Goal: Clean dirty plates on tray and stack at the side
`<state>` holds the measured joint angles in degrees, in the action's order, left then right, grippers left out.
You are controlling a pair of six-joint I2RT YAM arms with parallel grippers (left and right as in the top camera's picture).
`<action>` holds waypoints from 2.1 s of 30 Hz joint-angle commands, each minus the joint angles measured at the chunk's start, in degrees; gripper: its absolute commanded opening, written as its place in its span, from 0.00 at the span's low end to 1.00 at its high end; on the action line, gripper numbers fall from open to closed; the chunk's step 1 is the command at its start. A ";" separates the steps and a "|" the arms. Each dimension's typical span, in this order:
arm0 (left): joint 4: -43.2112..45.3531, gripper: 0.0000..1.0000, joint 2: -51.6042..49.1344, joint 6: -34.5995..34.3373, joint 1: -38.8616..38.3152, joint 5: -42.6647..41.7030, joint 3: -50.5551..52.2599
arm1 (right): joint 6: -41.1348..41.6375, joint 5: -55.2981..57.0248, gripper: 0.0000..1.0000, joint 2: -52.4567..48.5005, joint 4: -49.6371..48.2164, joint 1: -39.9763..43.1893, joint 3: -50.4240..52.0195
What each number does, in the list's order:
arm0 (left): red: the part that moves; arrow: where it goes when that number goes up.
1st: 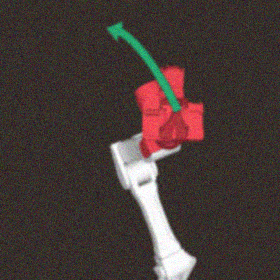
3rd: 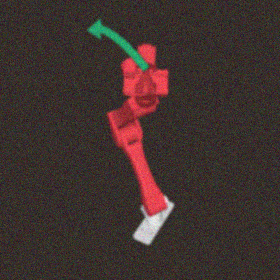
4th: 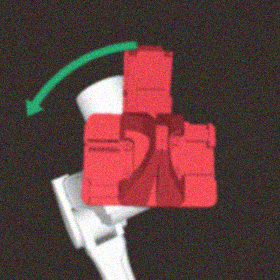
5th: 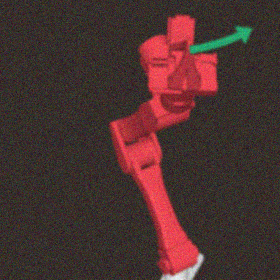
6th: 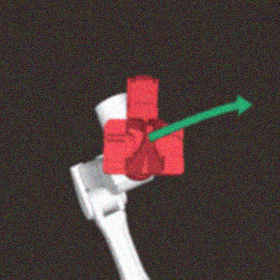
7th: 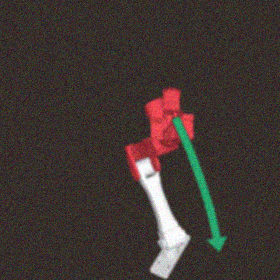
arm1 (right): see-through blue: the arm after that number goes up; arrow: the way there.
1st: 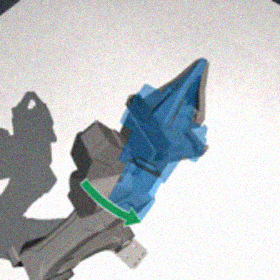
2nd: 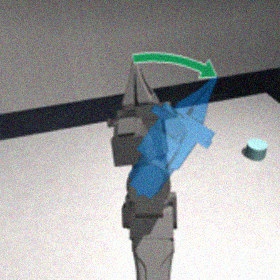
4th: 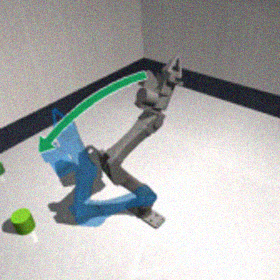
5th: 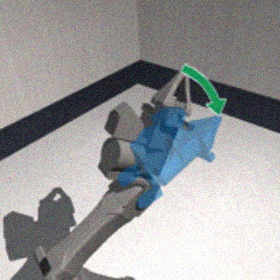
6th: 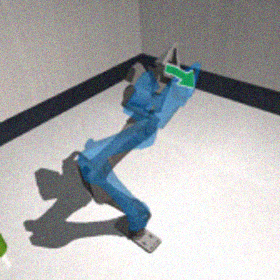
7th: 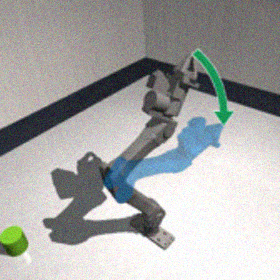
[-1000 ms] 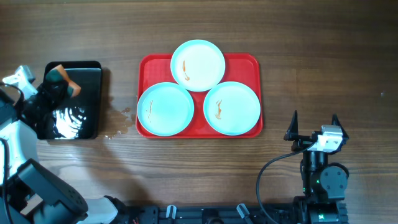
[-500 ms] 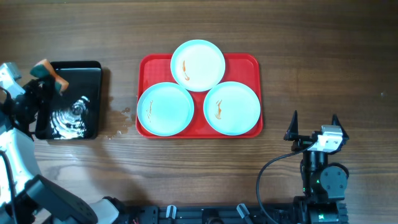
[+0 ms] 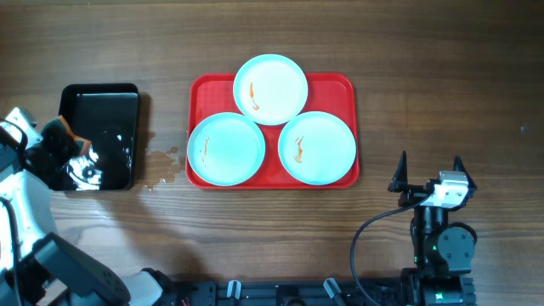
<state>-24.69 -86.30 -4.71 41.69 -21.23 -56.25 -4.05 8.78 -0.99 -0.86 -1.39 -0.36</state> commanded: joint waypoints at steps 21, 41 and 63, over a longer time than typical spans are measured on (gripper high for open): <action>-8.20 0.04 13.57 -22.12 -24.13 -14.71 -5.49 | -0.44 -0.87 1.00 0.57 -0.22 0.33 0.07; -18.40 0.04 -6.12 -20.83 -58.31 12.00 -5.49 | -0.44 -0.87 1.00 0.57 -0.24 0.33 0.07; -13.88 0.76 -8.44 -20.81 -58.62 12.57 -5.64 | 69.85 -45.99 1.00 -0.02 -1.01 0.28 0.07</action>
<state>-38.57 -97.80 -25.85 -16.84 -9.21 -61.49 40.25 -23.49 -0.99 -1.87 -1.23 -0.36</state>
